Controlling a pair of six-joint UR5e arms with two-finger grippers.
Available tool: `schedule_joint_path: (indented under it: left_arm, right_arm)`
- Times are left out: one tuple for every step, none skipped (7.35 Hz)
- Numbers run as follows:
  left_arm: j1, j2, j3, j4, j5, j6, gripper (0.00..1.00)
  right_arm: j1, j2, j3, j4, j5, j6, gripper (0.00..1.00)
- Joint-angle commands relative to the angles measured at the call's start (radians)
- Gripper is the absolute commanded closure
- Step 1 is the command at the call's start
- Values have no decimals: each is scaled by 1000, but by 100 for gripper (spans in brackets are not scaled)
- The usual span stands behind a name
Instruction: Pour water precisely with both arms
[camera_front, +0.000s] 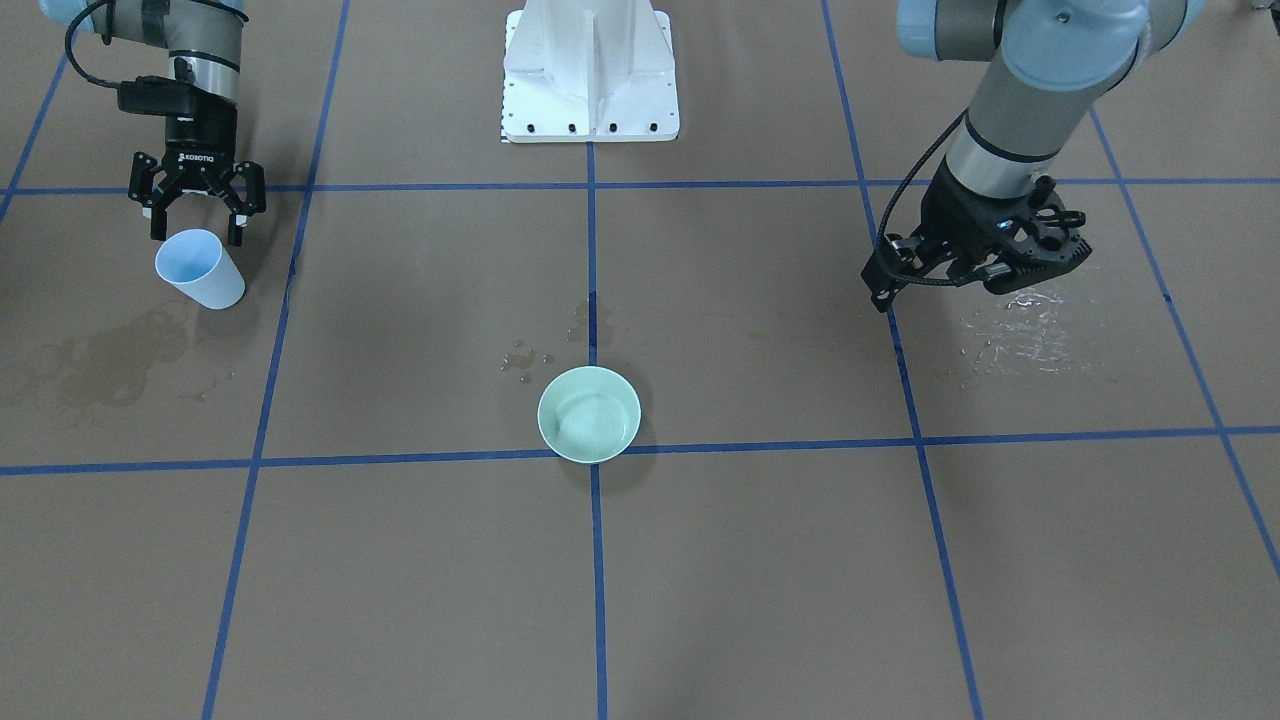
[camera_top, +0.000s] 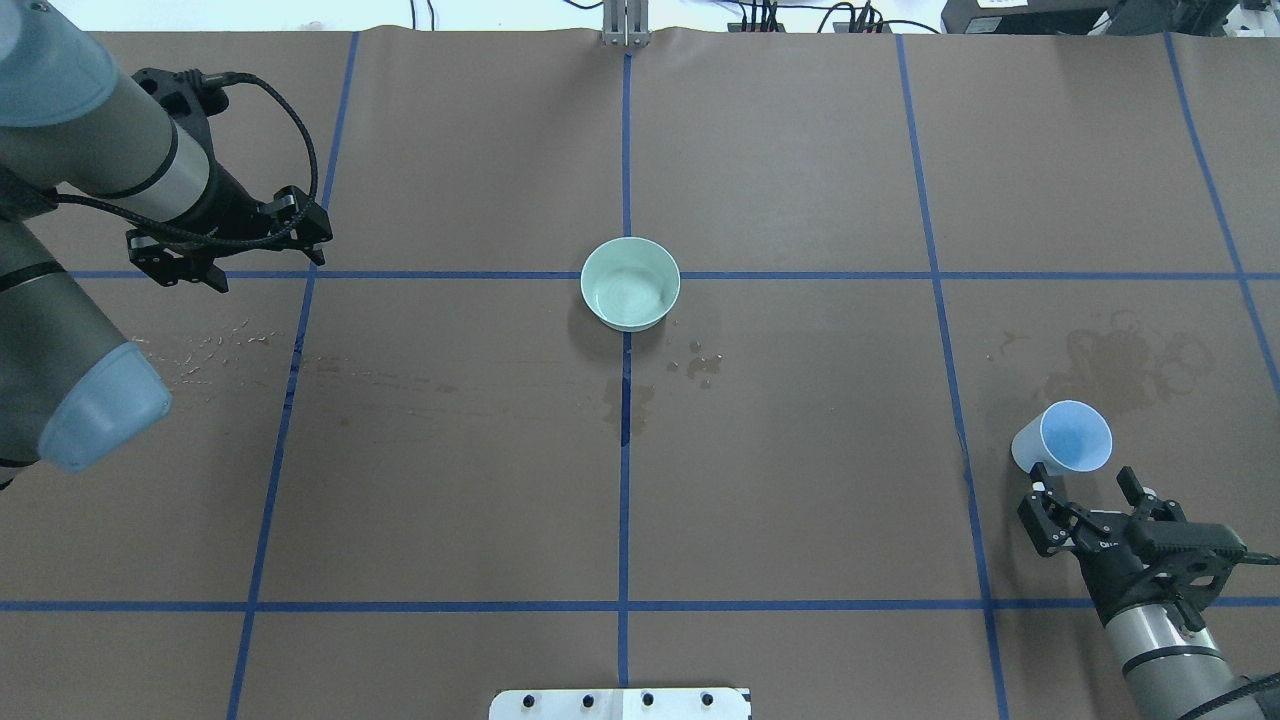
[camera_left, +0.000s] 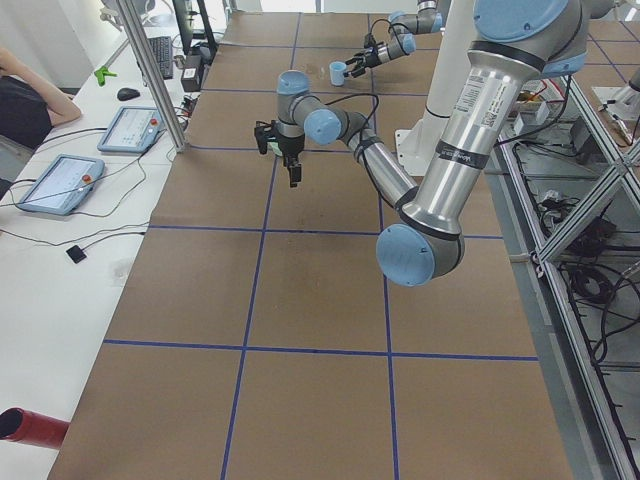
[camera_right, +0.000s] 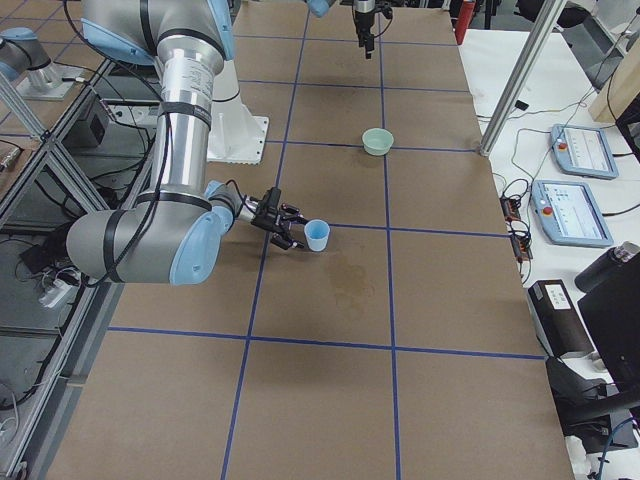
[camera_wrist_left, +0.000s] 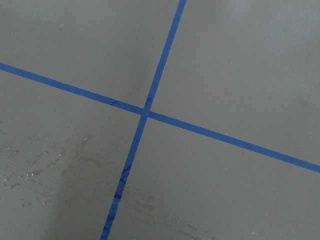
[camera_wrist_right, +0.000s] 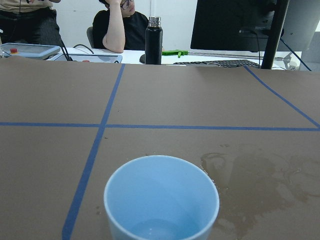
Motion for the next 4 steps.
schedule_joint_path:
  left_arm:
    - [0, 0, 1, 0, 0, -2, 0]
    - [0, 0, 1, 0, 0, 0, 0]
    - [0, -2, 1, 0, 0, -2, 0]
    - [0, -2, 1, 0, 0, -8, 0]
  right_arm:
    - [10, 10, -4, 0, 7, -18, 1]
    - [15, 10, -4, 0, 8, -20, 1]
    - [23, 10, -9, 2, 10, -28, 1]
    - [36, 24, -9, 2, 22, -38, 1]
